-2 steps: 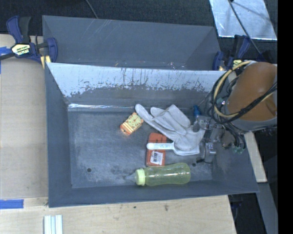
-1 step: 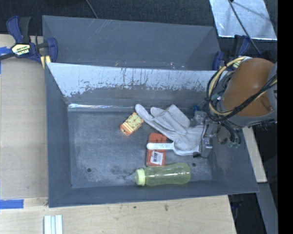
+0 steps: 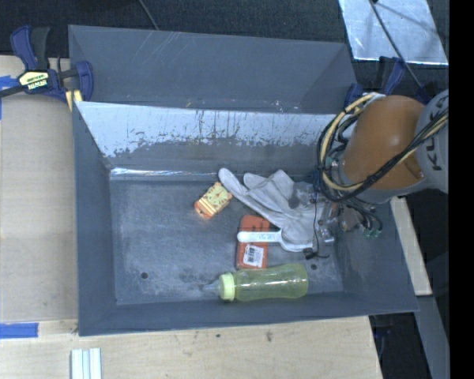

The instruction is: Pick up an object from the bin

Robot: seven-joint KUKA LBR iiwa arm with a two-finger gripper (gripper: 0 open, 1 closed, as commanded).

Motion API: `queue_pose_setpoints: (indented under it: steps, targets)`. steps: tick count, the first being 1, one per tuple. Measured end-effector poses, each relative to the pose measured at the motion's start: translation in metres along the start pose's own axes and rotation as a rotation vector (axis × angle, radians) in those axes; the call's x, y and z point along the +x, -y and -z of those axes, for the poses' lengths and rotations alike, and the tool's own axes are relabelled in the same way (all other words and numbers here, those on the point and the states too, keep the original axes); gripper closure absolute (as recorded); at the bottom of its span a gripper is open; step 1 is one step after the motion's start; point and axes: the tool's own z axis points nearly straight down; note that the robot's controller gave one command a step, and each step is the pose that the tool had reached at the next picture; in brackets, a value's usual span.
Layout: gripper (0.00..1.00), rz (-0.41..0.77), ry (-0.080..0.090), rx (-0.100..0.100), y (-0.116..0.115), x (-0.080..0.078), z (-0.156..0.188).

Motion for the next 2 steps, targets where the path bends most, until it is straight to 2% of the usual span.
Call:
queue_pose_setpoints:
  steps: [1,2]
  targets:
    - [0.0,-0.187,-0.002,0.0,-0.02,-0.007,-0.014]
    - [1.0,-0.21,0.017,0.003,-0.044,0.01,-0.017]
